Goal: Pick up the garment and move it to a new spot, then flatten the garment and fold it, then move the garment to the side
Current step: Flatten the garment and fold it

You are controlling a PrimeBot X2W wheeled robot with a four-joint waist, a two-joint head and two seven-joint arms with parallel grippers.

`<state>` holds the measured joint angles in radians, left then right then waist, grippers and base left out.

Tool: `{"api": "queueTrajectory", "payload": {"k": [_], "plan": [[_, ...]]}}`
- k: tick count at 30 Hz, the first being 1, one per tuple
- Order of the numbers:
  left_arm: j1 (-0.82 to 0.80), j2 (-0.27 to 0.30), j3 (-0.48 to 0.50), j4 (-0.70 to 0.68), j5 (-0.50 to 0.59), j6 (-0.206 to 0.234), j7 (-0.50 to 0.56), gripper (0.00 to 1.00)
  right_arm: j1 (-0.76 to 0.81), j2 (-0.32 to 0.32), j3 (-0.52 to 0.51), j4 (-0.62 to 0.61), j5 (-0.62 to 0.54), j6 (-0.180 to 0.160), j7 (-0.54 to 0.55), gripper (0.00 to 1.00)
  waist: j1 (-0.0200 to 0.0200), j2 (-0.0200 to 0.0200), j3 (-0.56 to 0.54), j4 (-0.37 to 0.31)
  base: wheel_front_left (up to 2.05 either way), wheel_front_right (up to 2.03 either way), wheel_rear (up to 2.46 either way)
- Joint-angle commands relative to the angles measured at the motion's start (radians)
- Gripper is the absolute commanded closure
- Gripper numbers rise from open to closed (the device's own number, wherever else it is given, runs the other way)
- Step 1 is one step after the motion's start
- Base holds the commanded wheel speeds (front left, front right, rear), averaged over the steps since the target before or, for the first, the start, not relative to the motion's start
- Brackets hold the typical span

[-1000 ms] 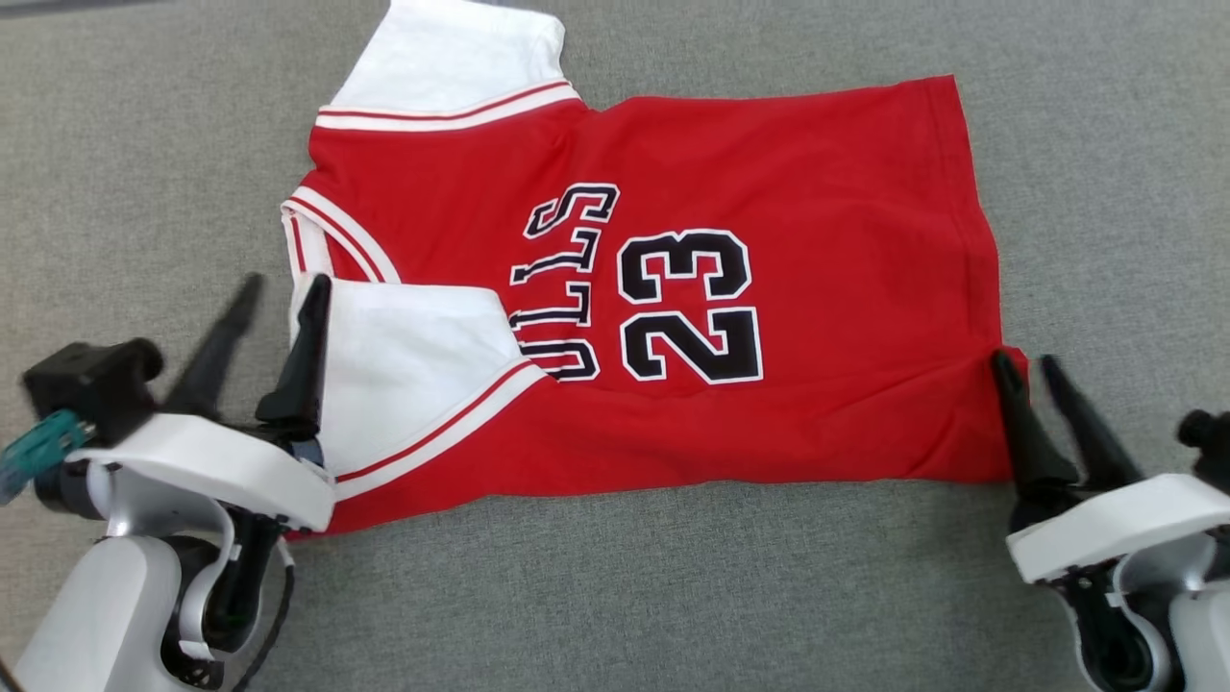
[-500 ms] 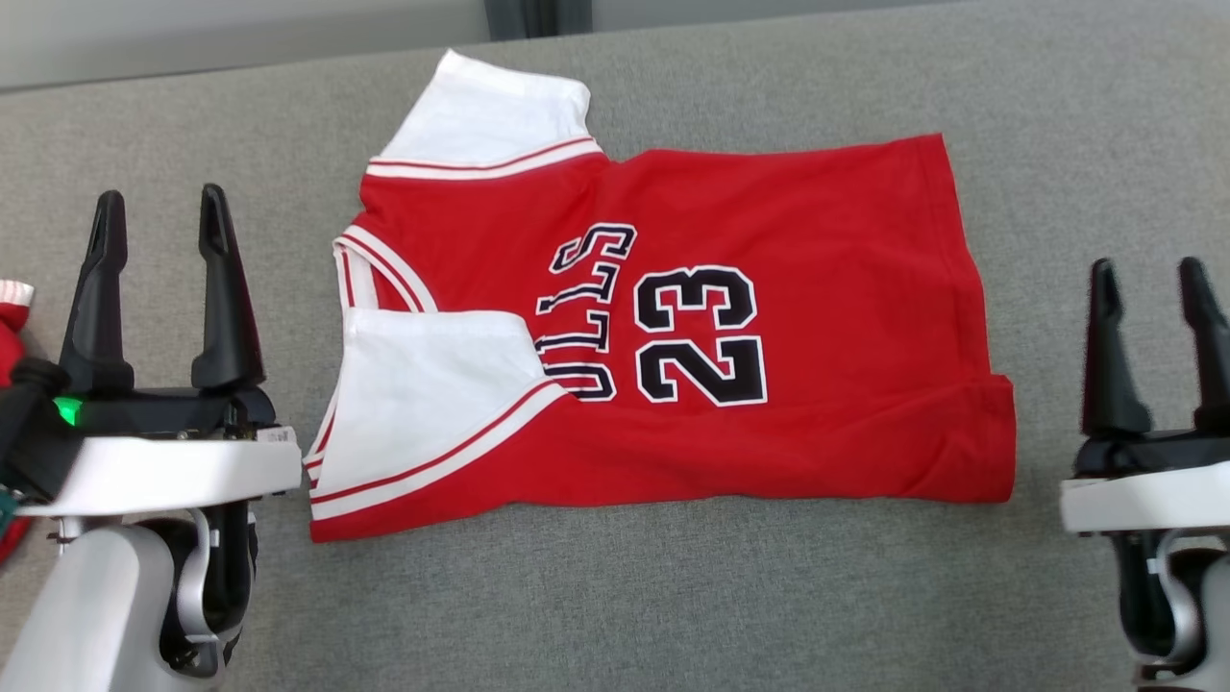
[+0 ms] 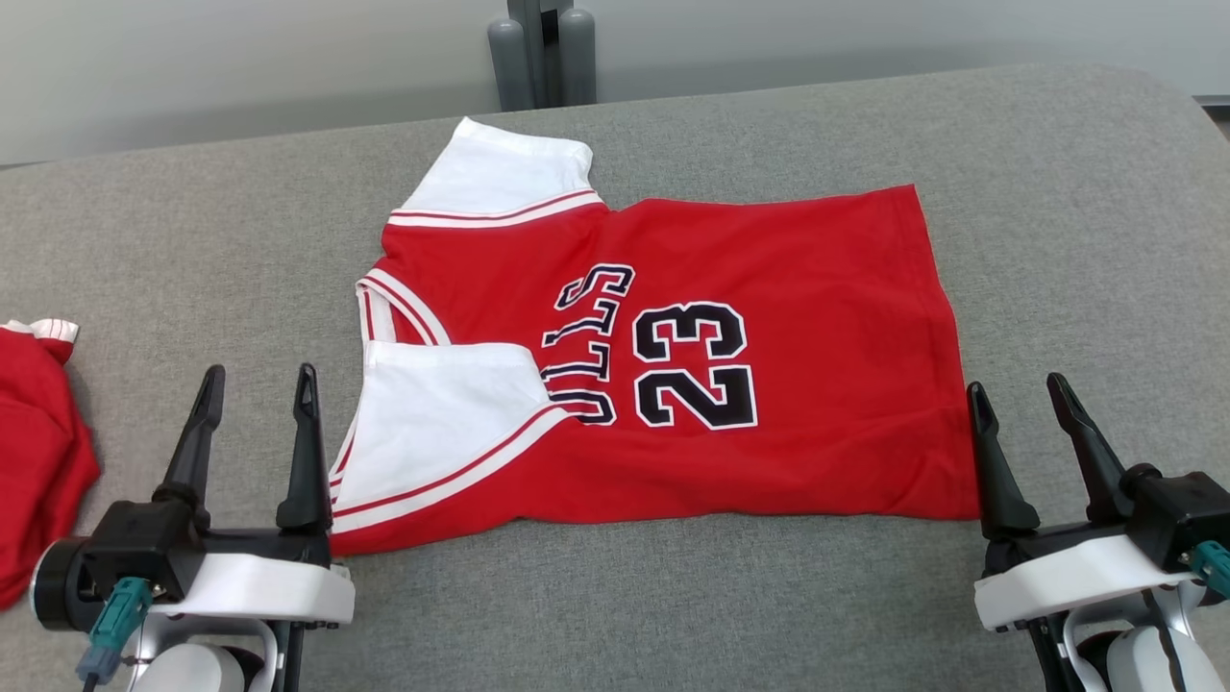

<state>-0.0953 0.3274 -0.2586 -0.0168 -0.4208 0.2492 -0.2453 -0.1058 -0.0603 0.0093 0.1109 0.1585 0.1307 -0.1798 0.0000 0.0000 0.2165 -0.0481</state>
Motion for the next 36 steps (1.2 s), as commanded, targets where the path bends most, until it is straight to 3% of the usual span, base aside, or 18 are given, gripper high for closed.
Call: {"api": "queueTrajectory", "payload": {"k": [1,12,32,33,34,35,36], "plan": [[0.003,0.000,0.000,0.005,0.000,0.006,0.003,0.00,0.008,0.001,-0.003,0.001,0.003,0.000,-0.007,0.00,0.0000,0.0000,-0.001,0.001,0.00,0.00,0.00],[0.014,0.010,-0.042,0.034,-0.016,-0.015,0.076,0.00,0.014,0.002,-0.027,0.034,0.001,0.000,0.019,0.00,0.0000,0.0000,0.015,0.012,0.00,0.00,0.00],[0.024,-0.035,-0.092,0.217,-0.140,-0.057,0.260,0.03,-0.073,0.008,-0.003,0.344,0.052,0.000,0.035,0.00,0.0000,0.0000,0.107,0.008,0.00,0.00,0.00],[0.021,-0.038,-0.093,0.221,-0.148,-0.061,0.266,0.22,-0.075,0.009,0.007,0.350,0.059,0.000,0.042,0.23,0.0000,0.0000,0.107,0.009,0.00,0.00,0.00],[0.020,-0.038,-0.094,0.222,-0.150,-0.064,0.272,0.65,-0.076,0.009,0.002,0.357,0.064,0.001,0.049,0.55,0.0000,0.0000,0.109,0.008,0.00,0.00,0.00],[0.019,-0.037,-0.097,0.221,-0.154,-0.067,0.275,1.00,-0.076,0.009,-0.004,0.359,0.067,0.000,0.045,0.97,0.0000,0.0000,0.111,0.009,0.00,0.00,0.00],[0.020,-0.034,-0.099,0.217,-0.153,-0.070,0.275,1.00,-0.077,0.009,-0.010,0.361,0.078,0.000,0.042,1.00,0.0000,0.0000,0.111,0.010,0.00,0.00,0.00]]}}
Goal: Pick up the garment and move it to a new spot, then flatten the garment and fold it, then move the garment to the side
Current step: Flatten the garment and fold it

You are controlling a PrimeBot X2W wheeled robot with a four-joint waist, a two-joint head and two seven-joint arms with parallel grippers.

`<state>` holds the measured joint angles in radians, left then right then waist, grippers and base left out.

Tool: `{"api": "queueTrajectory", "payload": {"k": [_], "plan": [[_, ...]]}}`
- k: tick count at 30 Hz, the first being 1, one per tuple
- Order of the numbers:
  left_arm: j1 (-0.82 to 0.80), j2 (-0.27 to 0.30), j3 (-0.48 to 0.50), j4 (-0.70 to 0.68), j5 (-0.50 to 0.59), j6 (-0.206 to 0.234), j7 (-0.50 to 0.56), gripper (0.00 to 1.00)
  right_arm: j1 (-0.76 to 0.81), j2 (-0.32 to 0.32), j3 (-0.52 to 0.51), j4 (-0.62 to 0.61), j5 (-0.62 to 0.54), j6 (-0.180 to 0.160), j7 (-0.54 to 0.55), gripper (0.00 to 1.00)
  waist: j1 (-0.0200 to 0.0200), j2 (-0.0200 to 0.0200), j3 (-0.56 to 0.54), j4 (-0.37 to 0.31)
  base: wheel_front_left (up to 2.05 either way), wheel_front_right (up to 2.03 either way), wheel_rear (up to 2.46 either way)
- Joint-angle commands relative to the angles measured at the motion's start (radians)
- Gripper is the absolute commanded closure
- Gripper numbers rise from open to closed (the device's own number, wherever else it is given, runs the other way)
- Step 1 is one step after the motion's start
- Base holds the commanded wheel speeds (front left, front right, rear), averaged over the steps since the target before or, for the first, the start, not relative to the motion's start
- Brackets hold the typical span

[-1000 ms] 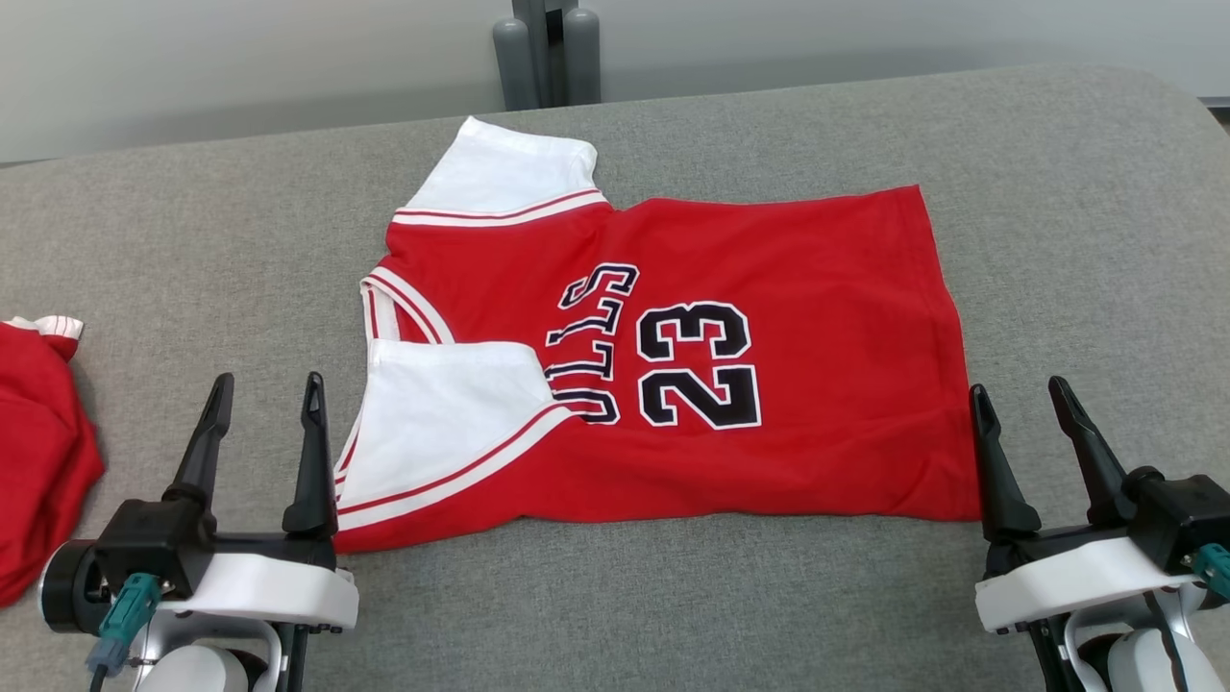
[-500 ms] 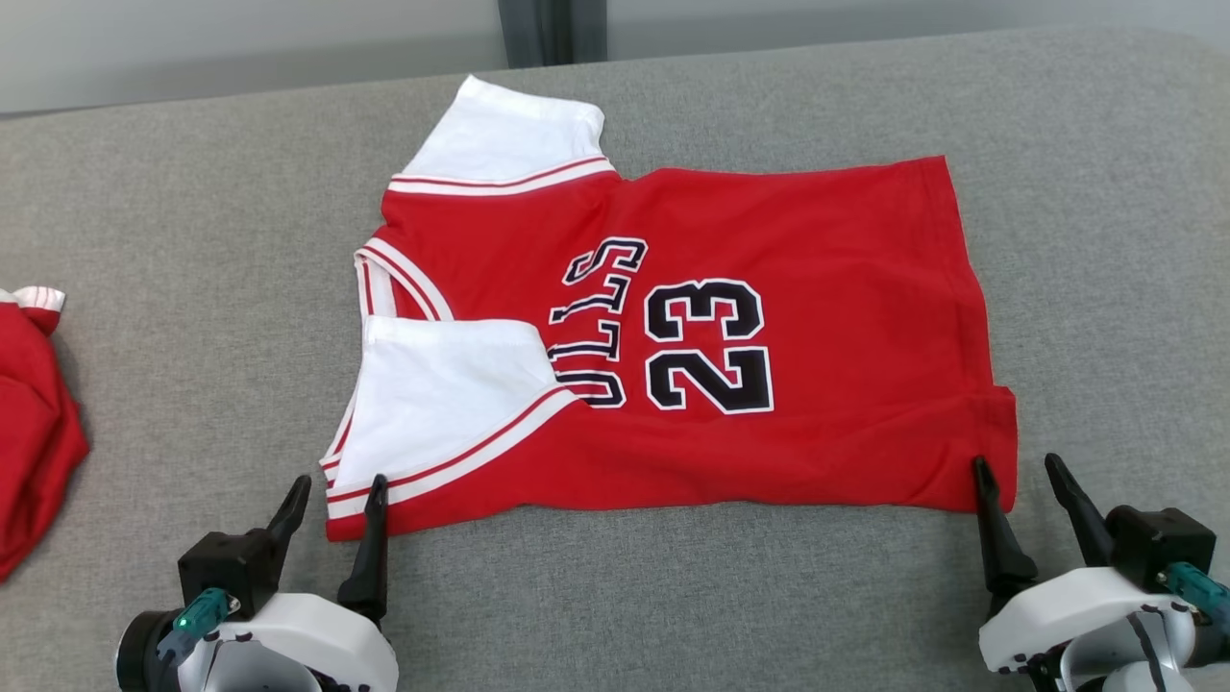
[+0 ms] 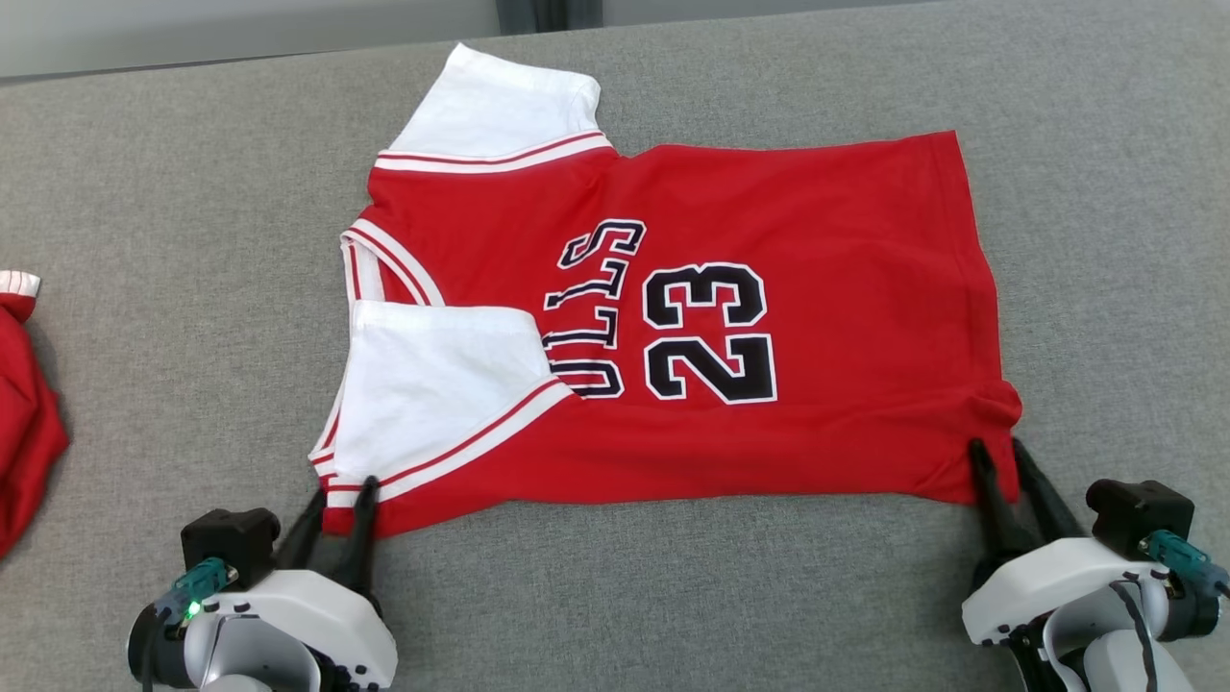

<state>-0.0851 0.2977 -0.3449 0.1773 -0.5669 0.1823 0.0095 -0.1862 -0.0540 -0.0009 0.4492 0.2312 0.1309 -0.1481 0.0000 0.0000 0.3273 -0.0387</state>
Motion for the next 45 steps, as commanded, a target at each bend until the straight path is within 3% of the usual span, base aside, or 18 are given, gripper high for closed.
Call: {"api": "queueTrajectory", "payload": {"k": [1,7,14,21,26,27,28,29,39,45], "plan": [[0.010,-0.004,-0.009,0.019,-0.012,-0.004,0.020,1.00,0.003,0.003,-0.001,0.023,0.011,0.000,0.014,1.00,0.0000,0.0000,0.000,0.002,0.00,0.00,0.00],[0.023,0.017,0.010,-0.035,-0.009,0.000,-0.009,1.00,0.032,-0.001,-0.005,-0.003,0.036,0.000,0.034,1.00,0.0000,0.0000,-0.020,0.017,0.00,0.00,0.00],[0.111,0.040,0.017,-0.171,-0.018,0.032,0.010,1.00,0.147,-0.040,-0.019,-0.148,0.072,0.000,0.133,1.00,0.0000,0.0000,-0.045,0.050,0.00,0.00,0.00],[0.223,0.026,-0.003,-0.302,-0.036,0.091,0.060,1.00,0.291,-0.063,-0.087,-0.314,0.072,0.000,0.269,1.00,0.0000,0.0000,-0.062,0.090,0.00,0.00,0.00],[0.256,0.005,-0.036,-0.316,-0.046,0.101,0.089,1.00,0.334,-0.048,-0.124,-0.370,0.075,0.000,0.308,1.00,0.0000,0.0000,-0.066,0.106,0.00,0.00,0.00],[0.250,-0.004,-0.043,-0.307,-0.050,0.096,0.093,1.00,0.334,-0.044,-0.130,-0.373,0.076,0.000,0.303,0.82,0.0000,0.0000,-0.066,0.108,0.00,0.00,0.00],[0.242,-0.009,-0.048,-0.298,-0.053,0.092,0.092,0.56,0.331,-0.039,-0.132,-0.376,0.082,0.000,0.299,0.13,0.0000,0.0000,-0.067,0.108,0.00,0.00,0.00],[0.231,-0.008,-0.047,-0.290,-0.047,0.091,0.085,0.00,0.330,-0.035,-0.135,-0.378,0.081,0.000,0.297,0.00,0.0000,0.0000,-0.068,0.107,0.00,0.00,0.00],[0.106,0.031,0.053,-0.295,0.017,0.102,-0.077,0.00,0.252,-0.003,-0.194,-0.499,0.088,0.000,0.112,0.00,0.0000,0.0000,-0.062,0.046,0.00,0.00,0.00],[0.031,0.065,0.089,-0.345,0.068,0.123,-0.111,0.00,0.199,0.002,-0.130,-0.570,0.038,0.000,0.028,0.00,0.0000,0.0000,-0.065,0.014,0.00,0.00,0.00]]}}
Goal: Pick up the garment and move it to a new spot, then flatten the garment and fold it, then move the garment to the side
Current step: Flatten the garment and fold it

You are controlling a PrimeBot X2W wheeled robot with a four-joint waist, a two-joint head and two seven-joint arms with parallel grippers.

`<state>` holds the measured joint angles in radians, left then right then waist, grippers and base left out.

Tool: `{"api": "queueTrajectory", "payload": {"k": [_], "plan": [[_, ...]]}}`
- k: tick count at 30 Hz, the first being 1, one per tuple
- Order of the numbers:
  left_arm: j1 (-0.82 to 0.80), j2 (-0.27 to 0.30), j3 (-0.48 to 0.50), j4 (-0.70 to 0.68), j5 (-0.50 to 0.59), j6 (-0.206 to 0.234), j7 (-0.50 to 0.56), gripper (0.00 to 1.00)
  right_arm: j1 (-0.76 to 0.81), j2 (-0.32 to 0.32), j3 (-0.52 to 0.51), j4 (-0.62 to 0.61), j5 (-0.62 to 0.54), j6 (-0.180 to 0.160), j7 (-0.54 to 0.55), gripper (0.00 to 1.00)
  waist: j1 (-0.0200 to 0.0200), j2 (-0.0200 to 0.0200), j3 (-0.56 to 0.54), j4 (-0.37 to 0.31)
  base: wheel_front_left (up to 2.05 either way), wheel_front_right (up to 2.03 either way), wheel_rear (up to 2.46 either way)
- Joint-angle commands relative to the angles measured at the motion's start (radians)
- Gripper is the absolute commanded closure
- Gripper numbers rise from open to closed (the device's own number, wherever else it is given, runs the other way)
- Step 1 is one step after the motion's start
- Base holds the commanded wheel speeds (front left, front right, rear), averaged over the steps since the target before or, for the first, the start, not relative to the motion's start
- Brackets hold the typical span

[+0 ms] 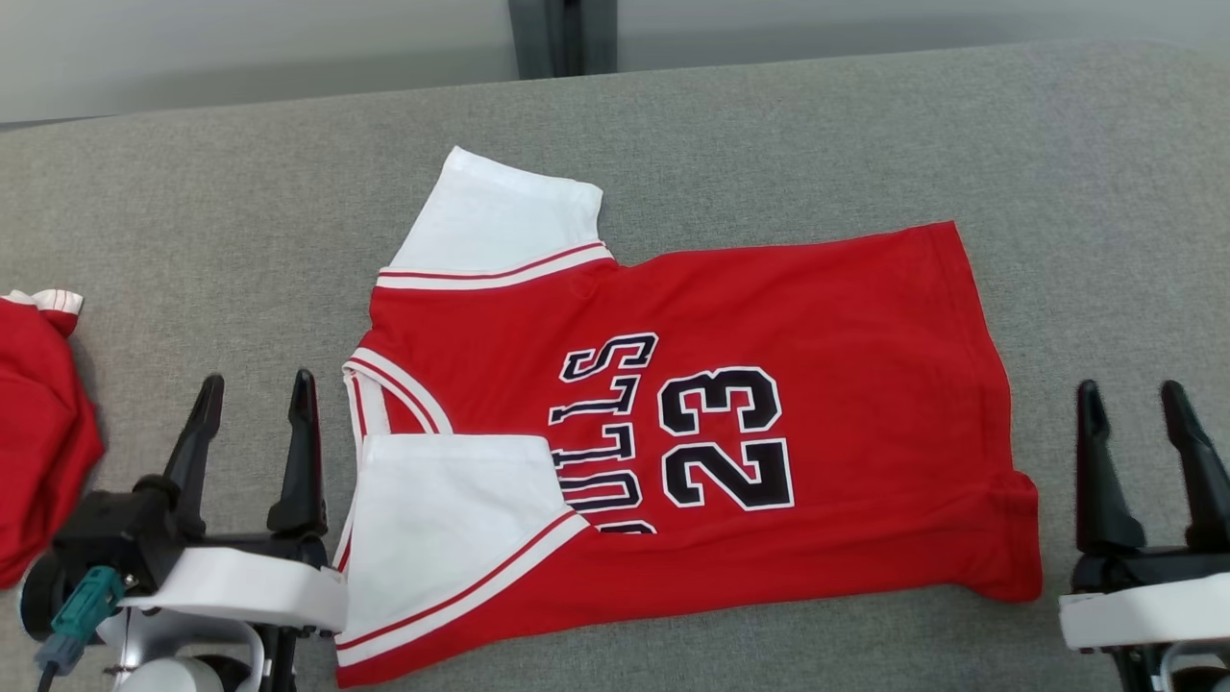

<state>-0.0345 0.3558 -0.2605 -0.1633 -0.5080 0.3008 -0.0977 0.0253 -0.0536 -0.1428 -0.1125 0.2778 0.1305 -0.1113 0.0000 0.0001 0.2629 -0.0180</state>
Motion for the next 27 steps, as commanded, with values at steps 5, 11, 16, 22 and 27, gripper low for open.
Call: {"api": "queueTrajectory", "payload": {"k": [5,11,16,22,27], "plan": [[-0.060,0.020,-0.004,-0.015,0.031,0.008,0.014,0.00,-0.020,0.000,0.061,-0.016,-0.019,0.001,-0.011,0.00,0.0000,-0.0001,0.007,-0.011,0.00,0.00,0.00],[-0.156,0.021,-0.045,0.006,0.045,-0.022,0.053,0.00,-0.042,0.001,0.084,0.010,0.000,0.001,-0.019,0.00,0.0000,-0.0001,0.035,-0.022,0.00,0.00,0.00],[-0.321,0.017,-0.077,0.060,0.039,-0.085,0.105,0.00,-0.070,0.001,0.108,0.019,0.012,0.001,-0.025,0.00,0.0000,-0.0001,0.076,-0.044,0.00,0.00,0.00],[-0.588,0.022,-0.112,0.273,0.008,-0.198,0.218,0.00,-0.116,0.000,0.171,0.051,0.024,0.001,-0.041,0.00,0.0000,-0.0001,0.152,-0.119,0.00,0.00,0.00],[-0.745,0.049,-0.122,0.504,-0.034,-0.301,0.311,0.00,-0.148,0.001,0.197,0.092,0.053,0.001,-0.080,0.00,0.0000,-0.0001,0.205,-0.187,0.00,0.00,0.00]]}}
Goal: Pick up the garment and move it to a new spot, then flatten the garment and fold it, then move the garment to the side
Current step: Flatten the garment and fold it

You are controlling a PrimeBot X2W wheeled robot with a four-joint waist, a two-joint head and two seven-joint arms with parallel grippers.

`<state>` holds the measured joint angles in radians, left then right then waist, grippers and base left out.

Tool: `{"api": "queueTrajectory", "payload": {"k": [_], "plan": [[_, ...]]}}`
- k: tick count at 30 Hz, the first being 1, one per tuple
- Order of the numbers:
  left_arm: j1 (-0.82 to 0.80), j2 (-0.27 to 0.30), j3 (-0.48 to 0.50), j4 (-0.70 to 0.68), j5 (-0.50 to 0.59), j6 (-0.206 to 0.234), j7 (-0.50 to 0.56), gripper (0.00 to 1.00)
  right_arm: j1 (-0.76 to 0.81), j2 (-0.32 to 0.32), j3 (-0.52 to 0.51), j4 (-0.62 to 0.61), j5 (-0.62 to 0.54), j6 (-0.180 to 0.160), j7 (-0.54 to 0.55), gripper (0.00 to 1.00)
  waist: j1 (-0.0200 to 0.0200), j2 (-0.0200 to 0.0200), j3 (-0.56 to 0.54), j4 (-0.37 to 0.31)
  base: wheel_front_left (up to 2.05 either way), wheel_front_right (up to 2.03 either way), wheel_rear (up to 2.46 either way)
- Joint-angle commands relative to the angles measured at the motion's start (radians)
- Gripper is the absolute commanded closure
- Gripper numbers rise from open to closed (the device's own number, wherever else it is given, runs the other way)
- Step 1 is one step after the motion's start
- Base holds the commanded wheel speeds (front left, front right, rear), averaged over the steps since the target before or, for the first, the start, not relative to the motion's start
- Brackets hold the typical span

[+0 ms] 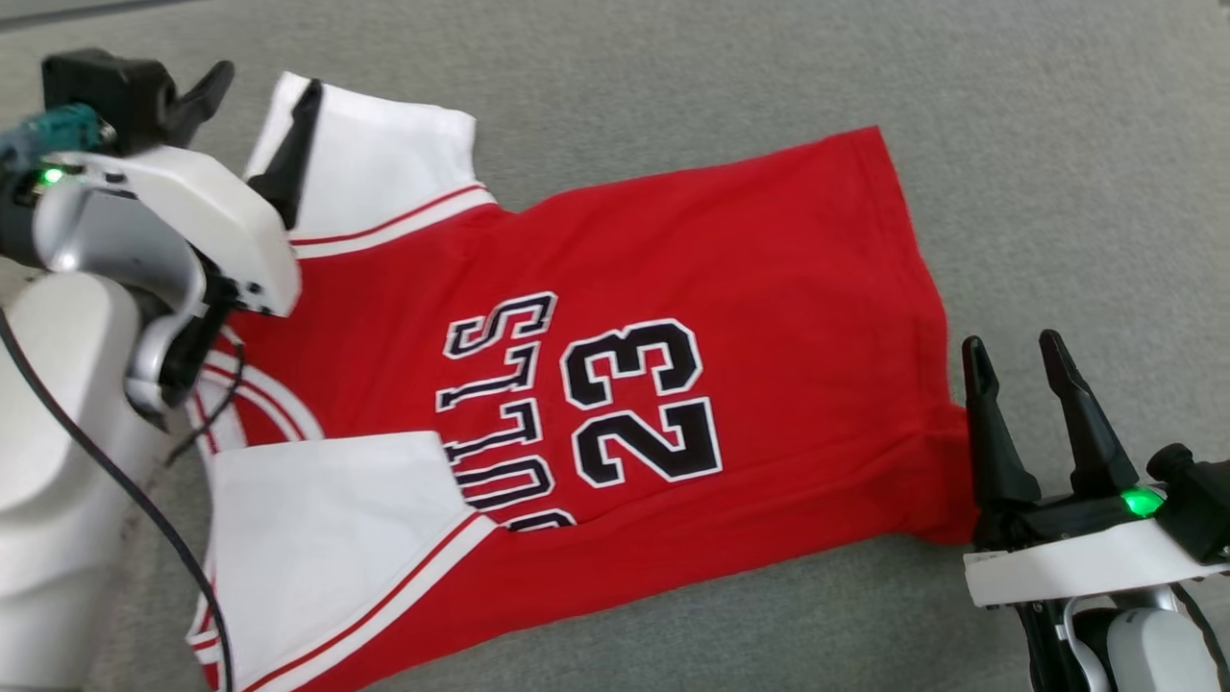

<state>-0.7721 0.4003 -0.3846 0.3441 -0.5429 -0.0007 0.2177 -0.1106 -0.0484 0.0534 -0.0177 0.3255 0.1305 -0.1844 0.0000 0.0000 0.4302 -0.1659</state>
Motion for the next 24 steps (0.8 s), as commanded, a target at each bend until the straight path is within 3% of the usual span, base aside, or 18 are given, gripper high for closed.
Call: {"api": "queueTrajectory", "payload": {"k": [1,6,13,14,15,16,21,24], "plan": [[-0.033,0.019,0.004,0.035,-0.002,-0.016,0.008,0.00,-0.016,-0.004,0.006,0.007,0.011,0.001,-0.014,0.00,0.0000,0.0000,0.048,-0.054,0.00,0.00,0.00],[-0.118,0.052,0.000,0.188,-0.020,-0.075,0.038,0.00,-0.037,-0.004,0.027,0.046,0.044,0.001,-0.047,0.00,0.0000,0.0000,0.095,-0.096,0.00,0.00,0.00],[-0.192,0.071,0.001,0.338,-0.034,-0.103,0.013,0.00,-0.072,-0.004,0.064,0.086,0.070,0.001,-0.072,0.00,0.0000,0.0000,0.137,-0.121,0.00,0.00,0.00],[-0.193,0.067,-0.005,0.356,-0.037,-0.106,0.012,0.04,-0.077,-0.005,0.065,0.090,0.071,0.001,-0.074,0.00,0.0000,0.0000,0.137,-0.122,0.00,0.00,0.00],[-0.195,0.064,-0.011,0.369,-0.040,-0.111,0.009,0.29,-0.082,-0.005,0.062,0.097,0.069,0.001,-0.076,0.00,0.0000,0.0000,0.137,-0.122,0.00,0.00,0.00],[-0.198,0.061,-0.015,0.376,-0.040,-0.112,0.007,1.00,-0.093,-0.005,0.062,0.097,0.070,0.001,-0.076,0.00,0.0000,0.0000,0.140,-0.120,0.00,0.00,0.00],[-0.214,0.055,-0.028,0.395,-0.042,-0.118,-0.006,1.00,-0.157,-0.017,0.034,0.093,0.092,0.001,-0.047,0.00,0.0000,0.0000,0.136,-0.104,0.00,0.00,0.00],[-0.235,0.028,-0.048,0.395,-0.036,-0.121,-0.021,1.00,-0.225,-0.077,0.012,0.097,0.114,0.000,-0.014,0.00,0.0000,0.0000,0.130,-0.072,0.00,0.00,0.00]]}}
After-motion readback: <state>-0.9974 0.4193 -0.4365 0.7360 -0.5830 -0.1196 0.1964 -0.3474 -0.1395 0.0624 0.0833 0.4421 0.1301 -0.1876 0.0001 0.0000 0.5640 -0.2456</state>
